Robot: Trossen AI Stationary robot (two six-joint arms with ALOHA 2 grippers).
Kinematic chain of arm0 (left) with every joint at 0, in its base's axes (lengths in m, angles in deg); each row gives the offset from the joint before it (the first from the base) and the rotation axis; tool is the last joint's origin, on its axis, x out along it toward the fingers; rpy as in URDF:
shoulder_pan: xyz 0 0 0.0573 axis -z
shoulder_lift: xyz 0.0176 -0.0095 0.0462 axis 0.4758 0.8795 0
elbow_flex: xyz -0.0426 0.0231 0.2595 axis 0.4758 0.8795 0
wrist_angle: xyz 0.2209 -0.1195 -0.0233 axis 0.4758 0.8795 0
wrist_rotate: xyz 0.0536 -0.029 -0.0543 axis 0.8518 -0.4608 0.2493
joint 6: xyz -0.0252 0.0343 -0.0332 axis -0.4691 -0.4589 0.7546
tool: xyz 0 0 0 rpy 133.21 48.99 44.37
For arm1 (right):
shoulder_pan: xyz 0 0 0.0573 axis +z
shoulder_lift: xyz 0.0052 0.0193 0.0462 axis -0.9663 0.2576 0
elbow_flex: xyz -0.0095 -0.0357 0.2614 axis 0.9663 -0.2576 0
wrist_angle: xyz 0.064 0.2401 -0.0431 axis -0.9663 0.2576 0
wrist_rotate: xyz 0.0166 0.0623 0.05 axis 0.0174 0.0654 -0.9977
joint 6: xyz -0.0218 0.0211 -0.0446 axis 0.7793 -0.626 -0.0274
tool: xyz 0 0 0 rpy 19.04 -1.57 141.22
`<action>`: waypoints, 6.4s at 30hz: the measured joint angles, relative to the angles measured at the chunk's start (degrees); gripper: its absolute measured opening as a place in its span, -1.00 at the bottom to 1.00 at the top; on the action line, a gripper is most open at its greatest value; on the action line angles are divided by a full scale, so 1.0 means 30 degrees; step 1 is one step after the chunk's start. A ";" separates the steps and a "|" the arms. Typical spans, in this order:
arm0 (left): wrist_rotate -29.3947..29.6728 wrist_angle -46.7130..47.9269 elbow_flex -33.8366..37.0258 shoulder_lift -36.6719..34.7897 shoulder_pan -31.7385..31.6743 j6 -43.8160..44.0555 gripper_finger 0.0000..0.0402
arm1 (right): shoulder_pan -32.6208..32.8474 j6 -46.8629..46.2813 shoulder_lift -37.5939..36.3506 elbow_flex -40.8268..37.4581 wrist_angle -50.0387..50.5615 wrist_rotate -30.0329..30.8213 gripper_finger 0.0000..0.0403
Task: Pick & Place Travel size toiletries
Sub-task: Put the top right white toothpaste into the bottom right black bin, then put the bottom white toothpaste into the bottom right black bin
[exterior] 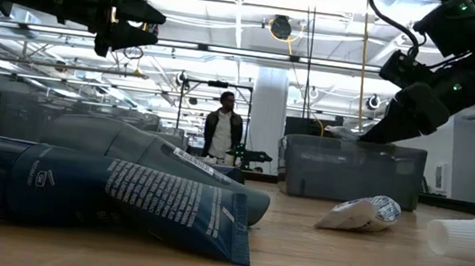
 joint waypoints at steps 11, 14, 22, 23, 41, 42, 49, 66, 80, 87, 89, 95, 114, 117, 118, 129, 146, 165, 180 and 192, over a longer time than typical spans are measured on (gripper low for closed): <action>-0.0007 0.0000 0.0000 0.0006 -0.0001 -0.0006 0.35 | 0.0007 -0.0056 0.0000 0.0000 0.0000 0.0001 -0.57; -0.0003 -0.0007 0.0000 0.0002 0.0004 -0.0007 0.35 | 0.0007 -0.0056 0.0000 0.0000 -0.0007 0.0008 -0.50; -0.0007 0.0000 0.0000 0.0000 -0.0001 -0.0006 0.35 | 0.0007 -0.0061 0.0000 0.0000 -0.0015 0.0008 -0.36; -0.0002 -0.0002 0.0000 0.0007 0.0005 0.0001 0.35 | 0.0007 -0.0056 0.0000 0.0000 -0.0015 0.0008 -0.35; -0.0007 -0.0005 0.0000 0.0007 0.0007 -0.0002 0.35 | 0.0958 0.1537 -0.0007 -0.0015 -0.4107 -0.0045 -0.32; -0.0007 0.0000 0.0000 0.0007 -0.0001 -0.0007 0.35 | 0.1091 0.1558 -0.0007 -0.0015 -0.4350 -0.0162 -0.32; 0.0000 -0.0007 0.0000 0.0007 0.0002 -0.0002 0.35 | 0.2034 0.0697 -0.0007 -0.0015 -0.5607 -0.3861 -0.32; -0.0006 0.0000 0.0000 -0.0001 -0.0001 0.0001 0.35 | 0.4671 -0.0229 -0.0007 -0.0015 -0.6739 -0.7762 -0.33; 0.0000 -0.0003 0.0000 0.0002 0.0004 0.0001 0.35 | 0.8296 -0.2067 0.0220 -0.0015 -0.7924 -0.7299 -0.35; -0.0003 -0.0007 0.0000 0.0000 0.0000 0.0000 0.35 | 1.1503 -0.1211 0.3006 -0.0015 -1.2559 -0.3975 -0.35; -0.0007 -0.0007 0.0000 -0.0001 0.0006 0.0001 0.35 | 1.2346 -0.1104 0.4156 -0.0007 -1.4082 -0.3389 -0.35; -0.0007 0.0000 0.0000 0.0005 0.0007 0.0001 0.35 | 1.4510 -0.1539 0.6981 0.2703 -1.1891 -0.1560 -0.32; -0.0007 0.0000 0.0000 -0.0001 0.0007 -0.0002 0.35 | 1.5125 -0.4559 1.3788 0.8182 -0.3139 0.0645 0.10; 0.0000 0.0000 0.0000 0.0000 -0.0001 -0.0006 0.35 | 1.5132 -0.5129 1.4429 0.8182 -0.3153 0.0567 0.07; -0.0007 0.0000 0.0000 -0.0001 -0.0001 -0.0005 0.35 | 1.5138 -0.5342 1.4618 0.8182 -0.3137 0.0562 0.07; 0.0000 0.0000 0.0000 -0.0001 -0.0001 -0.0003 0.35 | 1.5256 -0.5568 1.5402 0.8189 -0.1512 0.1789 0.05; -0.0005 0.0000 0.0000 -0.0001 0.0007 -0.0006 0.35 | 1.5015 -0.2450 1.5402 0.8189 -0.1448 0.3388 0.05; 0.0000 0.0000 0.0000 -0.0001 0.0002 -0.0007 0.35 | 1.3318 -0.1542 1.5387 0.8189 -0.1494 0.0460 -0.08; -0.0007 0.0000 0.0000 -0.0001 0.0001 -0.0007 0.35 | 1.3318 -0.1534 1.5431 0.8189 -0.1457 0.0481 -0.60; 0.0000 0.0000 0.0000 -0.0001 0.0005 -0.0007 0.35 | 1.3311 -0.1535 1.5431 0.8182 -0.1443 0.0518 -0.64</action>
